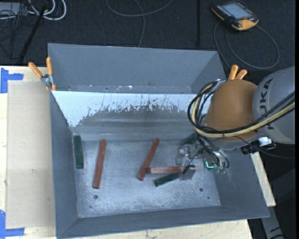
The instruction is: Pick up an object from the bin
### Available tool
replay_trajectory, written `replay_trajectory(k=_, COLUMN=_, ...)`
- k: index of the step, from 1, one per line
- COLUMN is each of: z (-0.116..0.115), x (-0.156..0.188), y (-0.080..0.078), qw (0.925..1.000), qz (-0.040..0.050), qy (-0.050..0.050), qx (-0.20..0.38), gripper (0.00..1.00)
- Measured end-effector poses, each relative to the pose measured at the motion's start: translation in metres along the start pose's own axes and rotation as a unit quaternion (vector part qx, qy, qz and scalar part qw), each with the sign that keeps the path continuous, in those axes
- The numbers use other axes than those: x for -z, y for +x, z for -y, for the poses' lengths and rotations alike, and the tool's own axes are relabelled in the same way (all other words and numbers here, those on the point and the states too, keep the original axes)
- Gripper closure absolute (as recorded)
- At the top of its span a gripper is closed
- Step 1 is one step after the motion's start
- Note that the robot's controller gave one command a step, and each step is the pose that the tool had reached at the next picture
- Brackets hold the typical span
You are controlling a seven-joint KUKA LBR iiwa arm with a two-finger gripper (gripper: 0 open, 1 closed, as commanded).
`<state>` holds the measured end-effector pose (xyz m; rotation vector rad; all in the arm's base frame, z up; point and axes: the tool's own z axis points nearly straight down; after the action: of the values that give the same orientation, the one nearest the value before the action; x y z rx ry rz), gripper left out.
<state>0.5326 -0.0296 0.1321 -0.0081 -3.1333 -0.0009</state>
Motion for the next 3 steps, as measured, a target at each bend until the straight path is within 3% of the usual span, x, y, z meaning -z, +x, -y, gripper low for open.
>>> replay_trajectory(k=1, z=0.0, x=0.003, y=-0.002, qw=1.0, qz=0.0033, qy=0.0, qx=0.0, gripper=0.0)
replay_trajectory(k=2, z=-0.009, x=-0.022, y=-0.008, qw=0.9982, qz=0.0068, qy=0.0, qx=-0.06, gripper=0.0)
replay_trajectory(k=3, z=0.009, x=-0.052, y=-0.017, qw=0.9979, qz=0.0001, qy=-0.007, qx=-0.065, gripper=1.0)
